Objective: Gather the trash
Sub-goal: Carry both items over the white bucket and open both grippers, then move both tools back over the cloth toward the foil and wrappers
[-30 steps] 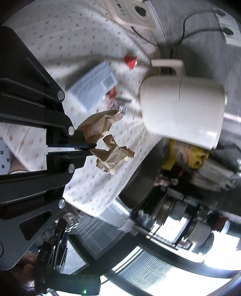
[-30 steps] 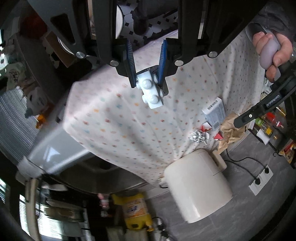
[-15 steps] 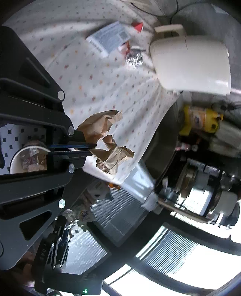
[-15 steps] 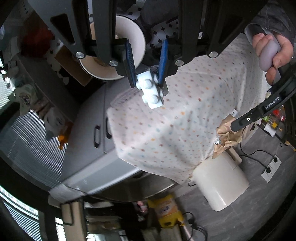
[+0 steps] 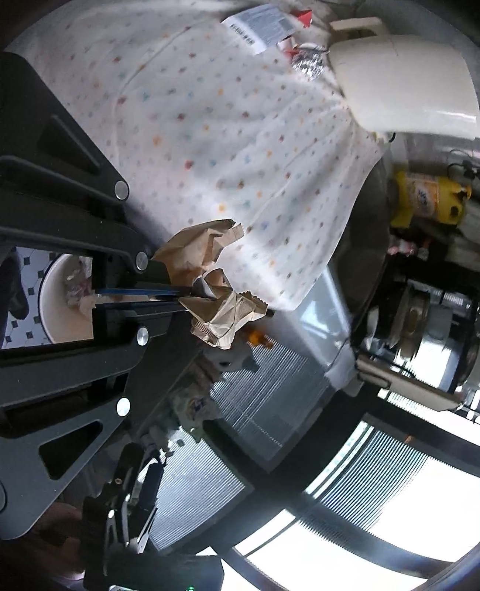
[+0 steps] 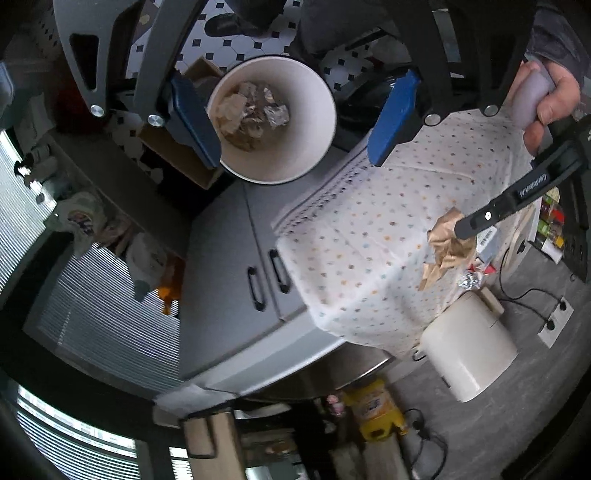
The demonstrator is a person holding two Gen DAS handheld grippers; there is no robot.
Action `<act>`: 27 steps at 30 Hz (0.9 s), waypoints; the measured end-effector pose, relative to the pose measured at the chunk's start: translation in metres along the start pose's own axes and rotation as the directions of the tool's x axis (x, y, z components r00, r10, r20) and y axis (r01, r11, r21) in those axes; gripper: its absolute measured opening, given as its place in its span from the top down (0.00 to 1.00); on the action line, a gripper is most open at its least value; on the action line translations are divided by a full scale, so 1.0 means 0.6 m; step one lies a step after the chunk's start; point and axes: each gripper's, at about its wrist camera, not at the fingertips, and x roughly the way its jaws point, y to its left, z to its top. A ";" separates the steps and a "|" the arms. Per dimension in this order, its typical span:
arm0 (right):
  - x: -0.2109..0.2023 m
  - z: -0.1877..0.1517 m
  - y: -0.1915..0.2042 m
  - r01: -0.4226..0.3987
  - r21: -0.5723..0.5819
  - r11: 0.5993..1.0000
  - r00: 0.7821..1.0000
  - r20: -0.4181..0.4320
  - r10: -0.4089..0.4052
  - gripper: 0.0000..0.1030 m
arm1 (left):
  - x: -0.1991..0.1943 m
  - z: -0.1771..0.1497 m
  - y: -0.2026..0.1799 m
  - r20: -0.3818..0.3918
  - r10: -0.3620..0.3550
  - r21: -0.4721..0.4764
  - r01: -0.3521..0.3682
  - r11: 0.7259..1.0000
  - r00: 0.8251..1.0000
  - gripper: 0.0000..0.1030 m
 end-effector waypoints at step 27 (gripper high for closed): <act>-0.021 -0.009 0.004 0.027 0.042 0.999 0.999 0.047 -0.029 0.12 | -0.049 0.008 0.027 0.068 0.040 -0.017 -0.039 0.999 0.997 0.06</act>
